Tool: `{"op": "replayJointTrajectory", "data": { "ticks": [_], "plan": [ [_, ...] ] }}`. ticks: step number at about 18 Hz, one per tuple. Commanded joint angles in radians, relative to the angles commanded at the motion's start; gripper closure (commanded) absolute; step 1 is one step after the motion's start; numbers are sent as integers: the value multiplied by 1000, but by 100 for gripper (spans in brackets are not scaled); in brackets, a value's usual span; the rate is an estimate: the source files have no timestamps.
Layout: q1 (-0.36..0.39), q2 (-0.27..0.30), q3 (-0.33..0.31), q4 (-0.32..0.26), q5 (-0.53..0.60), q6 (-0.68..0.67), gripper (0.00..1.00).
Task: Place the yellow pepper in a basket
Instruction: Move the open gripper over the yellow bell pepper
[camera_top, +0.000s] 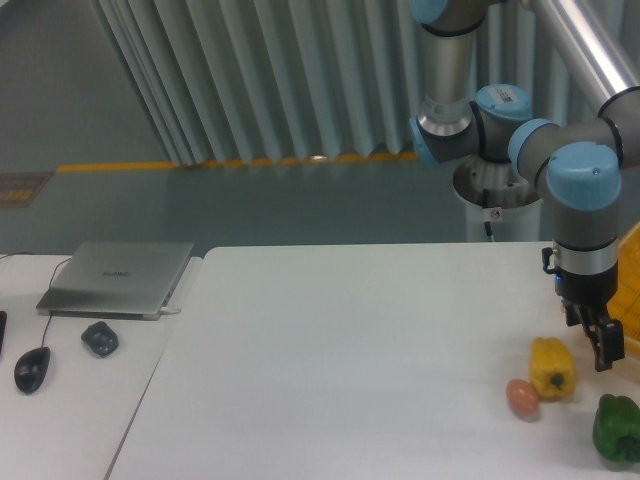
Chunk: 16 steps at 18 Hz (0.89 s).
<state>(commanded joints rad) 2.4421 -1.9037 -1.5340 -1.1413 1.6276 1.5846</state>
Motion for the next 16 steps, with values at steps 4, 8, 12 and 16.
{"op": "replayJointTrajectory", "data": {
  "ticks": [4,8,12,16],
  "plan": [
    [-2,-2,0,-2,2,-14,0],
    [-11,-2,-3,-2,2,-80,0],
    [-11,-3,-5,-2,-2,-115,0],
    [1,8,-29,0,-12,-179,0]
  ]
}}
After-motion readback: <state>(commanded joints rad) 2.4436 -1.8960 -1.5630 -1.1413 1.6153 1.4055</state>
